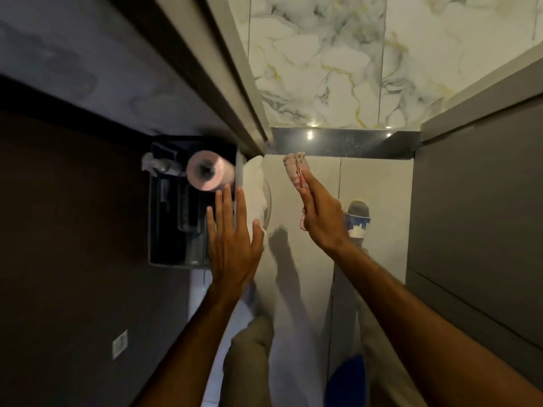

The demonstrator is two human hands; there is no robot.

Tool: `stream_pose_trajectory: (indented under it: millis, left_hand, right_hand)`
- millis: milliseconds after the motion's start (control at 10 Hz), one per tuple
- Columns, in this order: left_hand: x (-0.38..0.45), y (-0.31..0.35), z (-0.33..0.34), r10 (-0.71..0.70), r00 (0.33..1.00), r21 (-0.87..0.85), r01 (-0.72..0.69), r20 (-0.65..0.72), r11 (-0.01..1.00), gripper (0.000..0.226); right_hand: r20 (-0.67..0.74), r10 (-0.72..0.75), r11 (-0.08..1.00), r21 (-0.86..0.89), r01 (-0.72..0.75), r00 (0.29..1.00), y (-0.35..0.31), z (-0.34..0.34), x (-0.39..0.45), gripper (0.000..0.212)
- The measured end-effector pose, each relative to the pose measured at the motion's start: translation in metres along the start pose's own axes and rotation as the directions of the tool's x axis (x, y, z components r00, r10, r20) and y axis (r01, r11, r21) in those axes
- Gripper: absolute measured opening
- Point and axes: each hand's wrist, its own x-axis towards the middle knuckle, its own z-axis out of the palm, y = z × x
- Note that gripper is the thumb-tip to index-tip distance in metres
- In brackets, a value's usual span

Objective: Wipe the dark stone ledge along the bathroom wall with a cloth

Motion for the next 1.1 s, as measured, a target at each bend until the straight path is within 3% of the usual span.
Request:
stream_pose_trajectory:
  millis: [100, 200, 300, 400, 600, 700, 900, 1000, 1100]
  left_hand:
    - [-0.019, -0.060, 0.000, 0.090, 0.996, 0.004, -0.090, 0.028, 0.996, 0.073]
    - [-0.023, -0.101, 0.005, 0.074, 0.997, 0.030, -0.075, 0.037, 0.997, 0.074]
    - [-0.016, -0.150, 0.017, -0.048, 0.999, 0.013, 0.048, 0.022, 0.999, 0.074]
    - [-0.003, -0.169, 0.031, -0.074, 0.997, 0.020, 0.073, 0.032, 0.997, 0.073]
    - [0.041, -0.191, 0.077, 0.033, 0.999, 0.023, -0.034, 0.041, 0.999, 0.077]
    - [0.063, -0.203, 0.114, 0.070, 0.997, -0.002, -0.070, 0.028, 0.998, 0.077]
    - [0.070, -0.218, 0.152, 0.110, 0.981, 0.028, -0.107, -0.161, 0.994, 0.076]
    - [0.070, -0.216, 0.141, 0.093, 0.988, 0.028, -0.091, -0.122, 0.996, 0.079]
    - [0.046, -0.212, 0.101, 0.102, 0.993, 0.018, -0.101, -0.063, 0.995, 0.083]
  right_hand:
    - [-0.001, 0.007, 1.000, 0.017, -0.007, 1.000, -0.007, 0.051, -0.031, 0.050]
    - [0.044, -0.005, 1.000, 0.025, 0.004, 0.999, -0.007, 0.096, -0.047, 0.048]
    - [0.113, -0.023, 1.000, -0.006, 0.023, 0.993, -0.007, 0.158, -0.058, 0.047]
    - [0.135, -0.033, 0.999, -0.023, 0.036, 0.990, 0.000, 0.193, -0.052, 0.048]
    - [0.086, 0.110, 0.984, -0.149, -0.097, 0.990, 0.038, 0.277, -0.022, 0.042]
    - [0.109, 0.156, 0.923, -0.370, -0.106, 0.982, 0.069, 0.319, 0.002, 0.062]
    - [0.217, 0.217, 0.811, -0.582, -0.052, 0.952, 0.109, 0.356, 0.026, 0.090]
    - [0.232, 0.217, 0.797, -0.603, -0.035, 0.948, 0.098, 0.350, 0.020, 0.096]
    - [0.259, 0.119, 0.842, -0.538, 0.041, 0.959, 0.063, 0.316, -0.018, 0.084]
